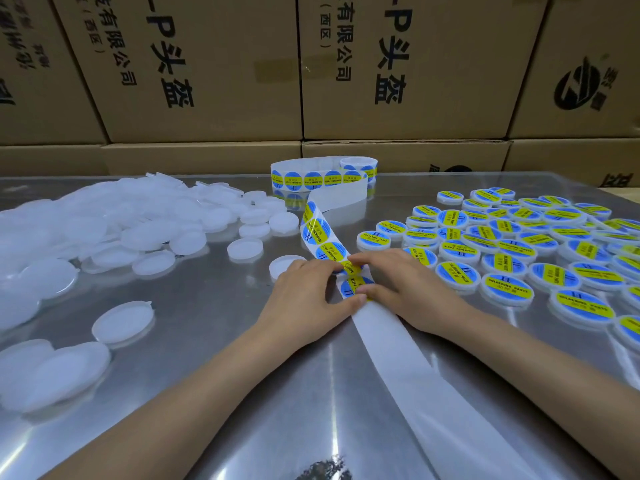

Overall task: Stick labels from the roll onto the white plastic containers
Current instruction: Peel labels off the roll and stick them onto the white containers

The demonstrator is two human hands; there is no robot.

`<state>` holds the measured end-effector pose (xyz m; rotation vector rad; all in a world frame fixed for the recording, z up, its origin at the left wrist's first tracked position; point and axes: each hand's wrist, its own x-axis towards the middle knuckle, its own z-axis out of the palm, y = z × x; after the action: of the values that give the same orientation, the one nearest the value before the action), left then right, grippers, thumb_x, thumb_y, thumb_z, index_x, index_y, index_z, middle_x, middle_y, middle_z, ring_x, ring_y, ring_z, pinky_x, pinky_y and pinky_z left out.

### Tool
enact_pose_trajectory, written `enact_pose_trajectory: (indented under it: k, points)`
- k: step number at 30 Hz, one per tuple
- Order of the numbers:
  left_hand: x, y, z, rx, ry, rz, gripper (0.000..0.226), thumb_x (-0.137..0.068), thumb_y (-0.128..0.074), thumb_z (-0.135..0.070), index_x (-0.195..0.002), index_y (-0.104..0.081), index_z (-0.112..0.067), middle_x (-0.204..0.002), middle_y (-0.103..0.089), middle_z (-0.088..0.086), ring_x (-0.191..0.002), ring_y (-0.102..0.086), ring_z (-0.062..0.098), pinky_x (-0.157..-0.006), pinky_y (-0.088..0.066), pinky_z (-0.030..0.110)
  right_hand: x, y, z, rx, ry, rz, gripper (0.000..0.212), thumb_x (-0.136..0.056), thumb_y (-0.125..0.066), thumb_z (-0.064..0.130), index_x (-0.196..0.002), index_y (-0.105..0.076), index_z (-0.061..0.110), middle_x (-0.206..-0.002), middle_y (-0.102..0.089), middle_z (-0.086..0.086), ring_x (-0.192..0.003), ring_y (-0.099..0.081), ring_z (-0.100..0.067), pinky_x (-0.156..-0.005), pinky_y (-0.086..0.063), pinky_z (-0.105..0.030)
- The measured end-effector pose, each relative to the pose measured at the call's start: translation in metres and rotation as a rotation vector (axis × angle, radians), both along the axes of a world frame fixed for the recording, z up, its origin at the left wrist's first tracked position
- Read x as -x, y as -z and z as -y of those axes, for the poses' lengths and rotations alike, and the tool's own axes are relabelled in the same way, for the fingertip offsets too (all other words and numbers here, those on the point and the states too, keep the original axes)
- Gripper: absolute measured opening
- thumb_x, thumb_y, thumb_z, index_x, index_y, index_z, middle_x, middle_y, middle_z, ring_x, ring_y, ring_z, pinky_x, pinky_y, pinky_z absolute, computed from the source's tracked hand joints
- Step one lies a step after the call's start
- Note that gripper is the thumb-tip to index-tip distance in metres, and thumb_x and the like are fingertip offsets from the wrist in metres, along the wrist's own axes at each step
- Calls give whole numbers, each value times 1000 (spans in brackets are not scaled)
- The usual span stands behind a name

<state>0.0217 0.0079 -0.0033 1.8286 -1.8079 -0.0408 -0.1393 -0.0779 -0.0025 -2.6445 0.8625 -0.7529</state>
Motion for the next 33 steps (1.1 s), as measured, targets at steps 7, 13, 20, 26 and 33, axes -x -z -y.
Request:
enact_pose_trajectory:
  k: [7,13,20,26,33]
  points:
    - [2,0,-1,-29,33,24,52,-81,-54,-62,-122,-57,-30,-121,-57,-10,-109,-48,12,-95,-37,28,-1,2,4,-102,2,-29,41,-89,-59,34,-130,-53,30,-98,-61,3,-109,-46,-10,-96,-39,-30]
    - [1,-4,-1,-26,37,-31,43,-80,-63,-53,-111,-63,-23,-106,-60,-4,-100,-52,15,-88,-41,31,-1,1,1,-36,39,-9,36,-87,-62,38,-123,-57,31,-110,-62,8,-112,-43,-7,-95,-35,-23]
    - [2,-7,-4,21,32,-52,35,-80,-63,-51,-86,-63,-17,-80,-56,-2,-75,-50,15,-66,-41,33,-1,-4,-7,80,91,34,26,-88,-58,41,-112,-56,33,-107,-60,9,-106,-48,-7,-81,-38,-27]
    - [1,-9,-5,8,54,-14,39,-82,-60,-54,-93,-68,-18,-83,-60,-1,-79,-54,16,-73,-45,41,-1,-8,-13,236,17,87,19,-88,-62,33,-100,-63,19,-101,-65,6,-100,-54,-16,-82,-39,-27]
    - [1,-10,-8,-116,110,126,94,-52,-28,-90,-120,-60,-33,-128,-54,-13,-116,-45,9,-97,-32,25,-2,-25,-21,-317,4,598,43,-85,-50,43,-71,-70,8,-77,-68,-5,-78,-58,-13,-74,-41,-22]
